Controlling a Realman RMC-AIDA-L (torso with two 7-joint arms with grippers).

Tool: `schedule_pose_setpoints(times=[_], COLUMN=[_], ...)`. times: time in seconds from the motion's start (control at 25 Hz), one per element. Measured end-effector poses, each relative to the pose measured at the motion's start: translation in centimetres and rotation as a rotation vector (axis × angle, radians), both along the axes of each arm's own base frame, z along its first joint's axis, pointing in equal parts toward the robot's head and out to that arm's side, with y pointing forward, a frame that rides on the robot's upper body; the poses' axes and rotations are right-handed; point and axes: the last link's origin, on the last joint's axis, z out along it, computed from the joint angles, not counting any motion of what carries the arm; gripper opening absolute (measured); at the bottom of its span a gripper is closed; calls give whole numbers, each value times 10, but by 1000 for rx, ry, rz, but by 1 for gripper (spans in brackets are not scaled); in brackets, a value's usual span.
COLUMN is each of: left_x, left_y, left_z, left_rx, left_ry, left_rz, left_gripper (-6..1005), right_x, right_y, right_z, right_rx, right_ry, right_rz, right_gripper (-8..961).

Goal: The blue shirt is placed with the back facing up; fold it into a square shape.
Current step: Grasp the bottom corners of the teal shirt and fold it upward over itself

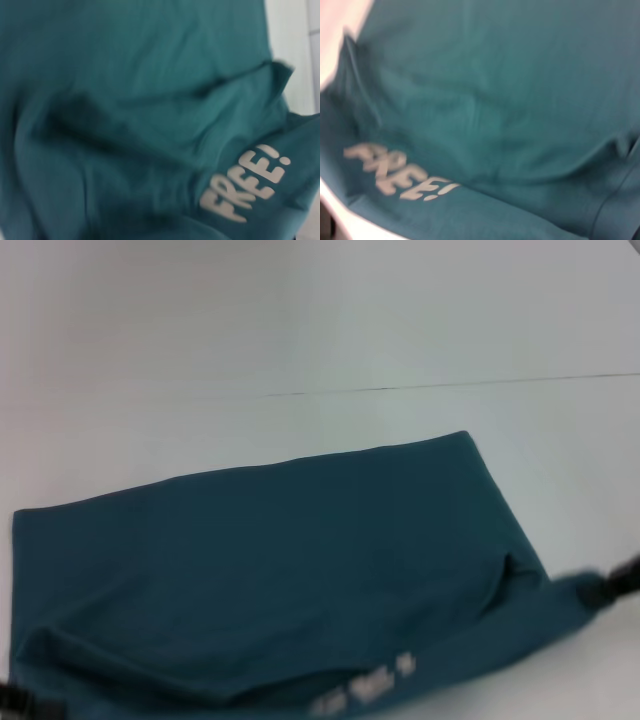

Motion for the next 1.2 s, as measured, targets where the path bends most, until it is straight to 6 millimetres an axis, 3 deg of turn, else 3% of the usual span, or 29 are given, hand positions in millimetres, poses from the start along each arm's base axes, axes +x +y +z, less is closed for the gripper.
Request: schedule_pose_setpoints(times=[0.2, 0.64, 0.88, 1.2], left_x=[12, 14, 10, 8], left_y=[29, 91, 109, 126], left_z=[15, 30, 19, -6], left_rx=[137, 427, 501, 528], left_ry=[-11, 136, 230, 365], left_rz=[-49, -90, -101, -151], left_gripper=[162, 161, 163, 164], right_x=[-5, -31, -47, -56], right_y=[27, 86, 111, 129], right_z=[22, 12, -8, -57], right_rx=[150, 349, 405, 442], right_ry=[48, 62, 45, -78], right_rz=[-3, 12, 28, 54], right_gripper=[86, 87, 86, 86])
